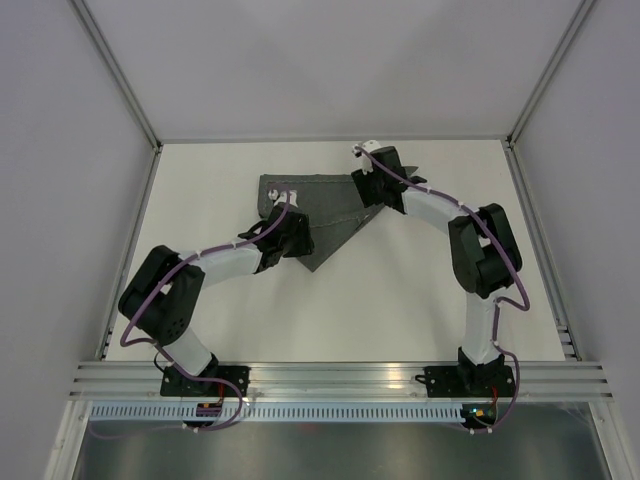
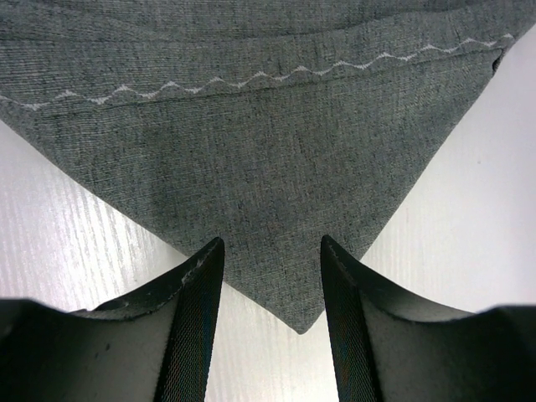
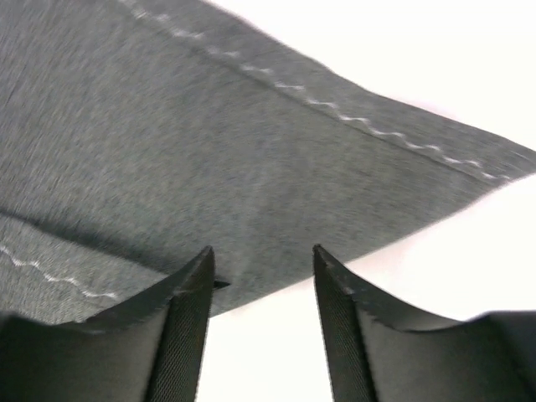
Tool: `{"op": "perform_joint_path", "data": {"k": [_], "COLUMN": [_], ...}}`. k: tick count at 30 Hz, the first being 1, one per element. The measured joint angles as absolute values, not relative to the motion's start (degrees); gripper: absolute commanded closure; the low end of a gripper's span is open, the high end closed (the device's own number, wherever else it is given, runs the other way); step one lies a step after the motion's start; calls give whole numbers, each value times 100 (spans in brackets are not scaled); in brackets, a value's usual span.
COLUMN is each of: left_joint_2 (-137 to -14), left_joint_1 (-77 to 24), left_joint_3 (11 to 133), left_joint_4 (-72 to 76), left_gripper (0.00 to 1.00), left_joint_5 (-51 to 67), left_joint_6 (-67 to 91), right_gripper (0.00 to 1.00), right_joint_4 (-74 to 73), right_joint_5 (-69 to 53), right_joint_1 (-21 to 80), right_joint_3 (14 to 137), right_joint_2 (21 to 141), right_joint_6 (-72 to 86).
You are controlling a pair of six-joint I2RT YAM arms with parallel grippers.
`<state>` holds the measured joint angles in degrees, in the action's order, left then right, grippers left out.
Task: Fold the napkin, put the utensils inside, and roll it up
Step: Fold the napkin
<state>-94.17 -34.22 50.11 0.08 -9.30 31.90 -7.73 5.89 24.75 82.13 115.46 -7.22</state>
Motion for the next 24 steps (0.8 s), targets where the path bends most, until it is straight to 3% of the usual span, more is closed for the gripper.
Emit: {"op": "perform_joint_path", "data": {"k": [15,24], "left_joint_2": [-8820,-8672], "left_joint_1": [-3422,-3422], "left_joint_3": [4954,4799], "left_joint_4": [99,139], "left_gripper": [45,45], "left_joint_5": [-674,-668], "left_joint_6": [3190,3190], "right_gripper": [29,26], "right_joint_4": [-1238,-862], "right_joint_5": [-1155,-1959], "right_joint_1": [54,-93], "right_joint_3": [9356,9376], "right_joint_2": [12379,12855], "right_joint_6": [1118,2023]}}
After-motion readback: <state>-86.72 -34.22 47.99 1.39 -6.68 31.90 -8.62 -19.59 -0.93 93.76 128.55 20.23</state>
